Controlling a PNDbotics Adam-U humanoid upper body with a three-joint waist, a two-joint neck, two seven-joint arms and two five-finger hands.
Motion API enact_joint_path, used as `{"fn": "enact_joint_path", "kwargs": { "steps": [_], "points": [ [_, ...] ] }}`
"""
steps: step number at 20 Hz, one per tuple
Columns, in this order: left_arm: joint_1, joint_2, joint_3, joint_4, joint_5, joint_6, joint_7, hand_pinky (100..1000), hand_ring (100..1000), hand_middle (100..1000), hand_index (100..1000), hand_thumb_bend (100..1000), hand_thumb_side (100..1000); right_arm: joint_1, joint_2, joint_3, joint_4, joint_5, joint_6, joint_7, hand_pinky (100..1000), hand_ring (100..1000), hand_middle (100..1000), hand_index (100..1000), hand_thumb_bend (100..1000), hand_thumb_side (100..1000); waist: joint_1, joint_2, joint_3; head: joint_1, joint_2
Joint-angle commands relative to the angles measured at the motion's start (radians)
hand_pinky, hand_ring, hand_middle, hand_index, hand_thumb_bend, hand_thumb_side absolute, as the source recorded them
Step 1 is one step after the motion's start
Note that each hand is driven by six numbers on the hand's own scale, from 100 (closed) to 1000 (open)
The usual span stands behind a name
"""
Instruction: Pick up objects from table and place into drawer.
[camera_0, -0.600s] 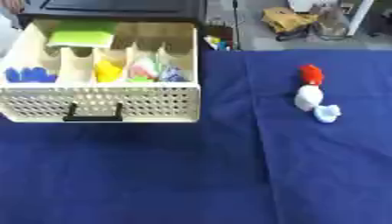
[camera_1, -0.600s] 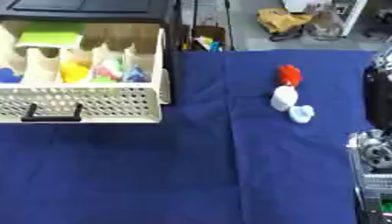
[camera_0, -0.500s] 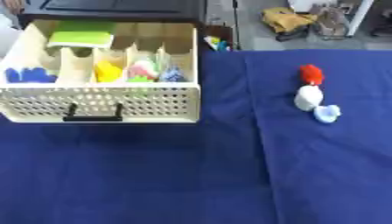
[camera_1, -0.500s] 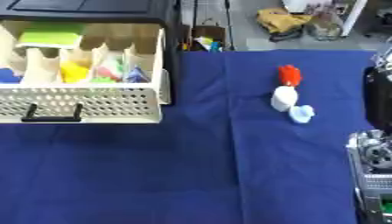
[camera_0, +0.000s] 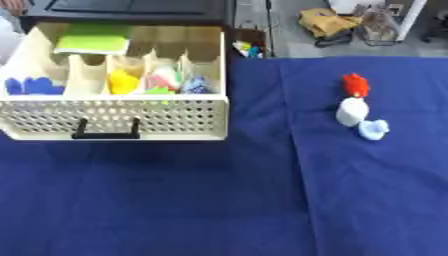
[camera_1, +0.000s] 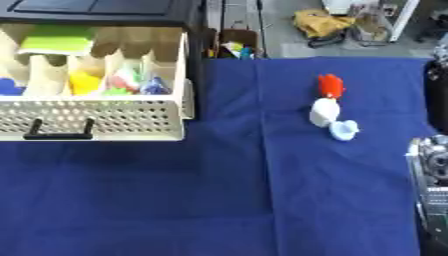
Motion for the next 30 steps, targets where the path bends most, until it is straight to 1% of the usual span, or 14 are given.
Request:
{"fn": "enact_joint_path", "kwargs": {
  "steps": [1, 2, 6, 9, 12, 15, 20, 21, 23, 27, 30],
  "points": [
    [0.008, 0.031, 0.001, -0.013, -0.004, 0.007, 0.001, 331, 447, 525, 727, 199, 965, -0.057, -0.074, 0.043, 0.021, 0.022, 0.025, 0.035, 618, 614, 601, 771, 256, 731, -0.007, -0.032, 0.0, -0.007, 0.02],
    [0.011, 0.033, 0.001, -0.013, -0.005, 0.007, 0.001, 331, 447, 525, 728, 199, 965, -0.078, -0.095, 0.064, 0.041, 0.035, 0.038, 0.048, 623, 617, 608, 777, 261, 776, -0.009, -0.036, -0.001, -0.012, 0.024],
    [0.02, 0.038, -0.001, -0.013, -0.004, 0.006, 0.001, 331, 447, 525, 729, 201, 965, -0.166, -0.183, 0.152, 0.128, 0.088, 0.092, 0.102, 652, 642, 637, 816, 271, 806, -0.007, -0.046, -0.002, -0.024, 0.03],
    [0.025, 0.04, -0.003, -0.013, -0.003, 0.005, -0.001, 330, 447, 525, 729, 201, 965, -0.231, -0.248, 0.217, 0.193, 0.128, 0.132, 0.142, 683, 673, 673, 860, 268, 838, -0.006, -0.053, -0.001, -0.03, 0.032],
    [0.026, 0.041, -0.006, -0.013, 0.0, 0.006, -0.003, 330, 447, 525, 729, 201, 965, -0.295, -0.313, 0.282, 0.259, 0.169, 0.171, 0.182, 700, 692, 691, 883, 267, 855, -0.006, -0.056, 0.0, -0.036, 0.03],
    [0.027, 0.04, -0.01, -0.013, 0.004, 0.007, -0.007, 330, 447, 525, 729, 201, 965, -0.337, -0.384, 0.353, 0.33, 0.212, 0.192, 0.225, 716, 711, 709, 898, 275, 864, -0.003, -0.059, 0.006, -0.044, 0.026],
    [0.028, 0.036, -0.016, -0.013, 0.011, 0.008, -0.015, 328, 447, 525, 729, 203, 965, -0.392, -0.501, 0.47, 0.447, 0.282, 0.195, 0.297, 733, 737, 735, 914, 288, 872, 0.002, -0.06, 0.017, -0.062, 0.022],
    [0.028, 0.035, -0.017, -0.013, 0.013, 0.008, -0.016, 328, 447, 525, 729, 203, 965, -0.405, -0.521, 0.491, 0.47, 0.29, 0.193, 0.312, 741, 746, 743, 923, 303, 871, 0.003, -0.06, 0.019, -0.067, 0.021],
    [0.028, 0.034, -0.018, -0.013, 0.015, 0.009, -0.019, 327, 447, 525, 729, 202, 965, -0.425, -0.537, 0.519, 0.517, 0.305, 0.176, 0.34, 752, 758, 752, 932, 326, 863, 0.003, -0.061, 0.021, -0.072, 0.018],
    [0.029, 0.034, -0.018, -0.013, 0.017, 0.01, -0.022, 326, 446, 525, 729, 202, 965, -0.452, -0.538, 0.526, 0.61, 0.345, 0.122, 0.398, 771, 784, 772, 955, 369, 822, 0.001, -0.06, 0.018, -0.073, 0.016],
    [0.029, 0.035, -0.017, -0.013, 0.017, 0.011, -0.022, 327, 446, 524, 729, 202, 965, -0.463, -0.535, 0.515, 0.68, 0.379, 0.079, 0.441, 783, 799, 786, 971, 380, 761, 0.0, -0.06, 0.015, -0.07, 0.012]
  ]
}}
